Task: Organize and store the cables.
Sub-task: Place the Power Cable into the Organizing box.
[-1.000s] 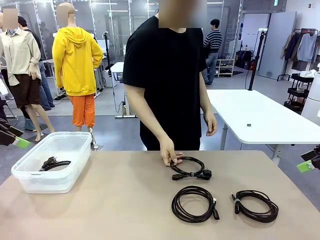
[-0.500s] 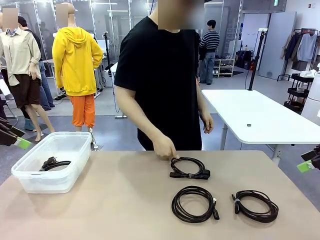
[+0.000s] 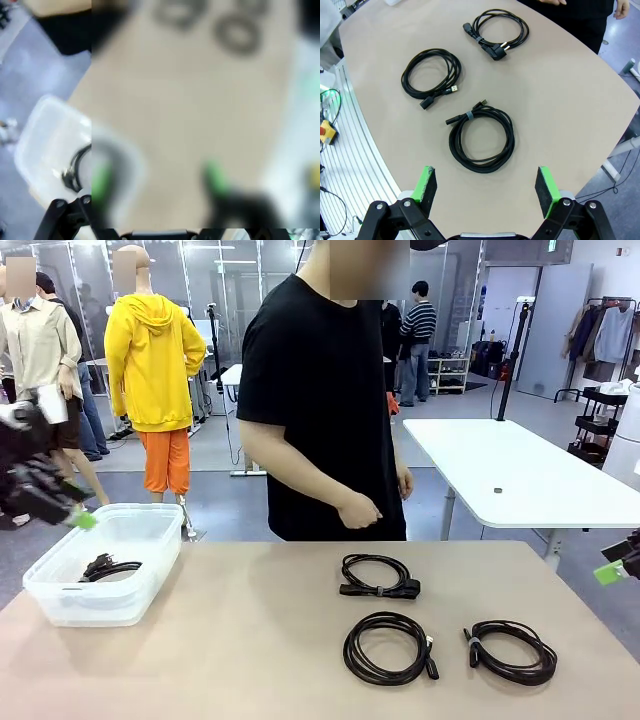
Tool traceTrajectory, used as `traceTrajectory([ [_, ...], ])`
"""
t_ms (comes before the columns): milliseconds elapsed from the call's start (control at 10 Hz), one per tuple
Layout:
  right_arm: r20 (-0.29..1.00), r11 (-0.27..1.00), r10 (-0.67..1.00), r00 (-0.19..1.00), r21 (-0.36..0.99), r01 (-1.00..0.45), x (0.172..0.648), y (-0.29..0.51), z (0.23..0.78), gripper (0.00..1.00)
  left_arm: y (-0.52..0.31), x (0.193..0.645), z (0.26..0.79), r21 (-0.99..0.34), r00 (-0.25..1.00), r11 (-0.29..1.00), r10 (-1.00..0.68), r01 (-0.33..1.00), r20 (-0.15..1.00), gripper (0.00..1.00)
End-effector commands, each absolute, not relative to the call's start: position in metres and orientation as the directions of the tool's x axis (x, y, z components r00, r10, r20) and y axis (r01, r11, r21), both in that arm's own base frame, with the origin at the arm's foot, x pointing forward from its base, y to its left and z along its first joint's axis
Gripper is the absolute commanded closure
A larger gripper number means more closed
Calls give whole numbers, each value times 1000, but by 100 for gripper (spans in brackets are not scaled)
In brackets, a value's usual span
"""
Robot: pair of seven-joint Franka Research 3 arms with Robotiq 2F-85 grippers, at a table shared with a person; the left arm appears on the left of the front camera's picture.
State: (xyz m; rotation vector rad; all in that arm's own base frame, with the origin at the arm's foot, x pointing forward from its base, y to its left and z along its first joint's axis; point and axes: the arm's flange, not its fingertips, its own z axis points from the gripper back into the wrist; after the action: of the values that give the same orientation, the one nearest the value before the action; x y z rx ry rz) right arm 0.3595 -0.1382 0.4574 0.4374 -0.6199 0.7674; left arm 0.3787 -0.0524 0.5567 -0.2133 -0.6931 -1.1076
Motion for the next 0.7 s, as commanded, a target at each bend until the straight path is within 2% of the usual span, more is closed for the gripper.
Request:
traceTrajectory([
  [0,663,652,488,568,156,-742,360,-138,459,0,-126,404,563,237,163,330,-832,914,530,11],
  [400,663,652,488,568,156,-742,360,-138,459,0,-303,441,553,320,62,179,-936,930,346,11],
  [500,663,652,488,568,156,-742,360,-138,459,0,-340,448,543,352,45,140,-963,925,265,11],
  [600,663,652,488,568,156,-742,360,-138,459,0,-378,458,533,308,25,96,-973,947,228,11],
])
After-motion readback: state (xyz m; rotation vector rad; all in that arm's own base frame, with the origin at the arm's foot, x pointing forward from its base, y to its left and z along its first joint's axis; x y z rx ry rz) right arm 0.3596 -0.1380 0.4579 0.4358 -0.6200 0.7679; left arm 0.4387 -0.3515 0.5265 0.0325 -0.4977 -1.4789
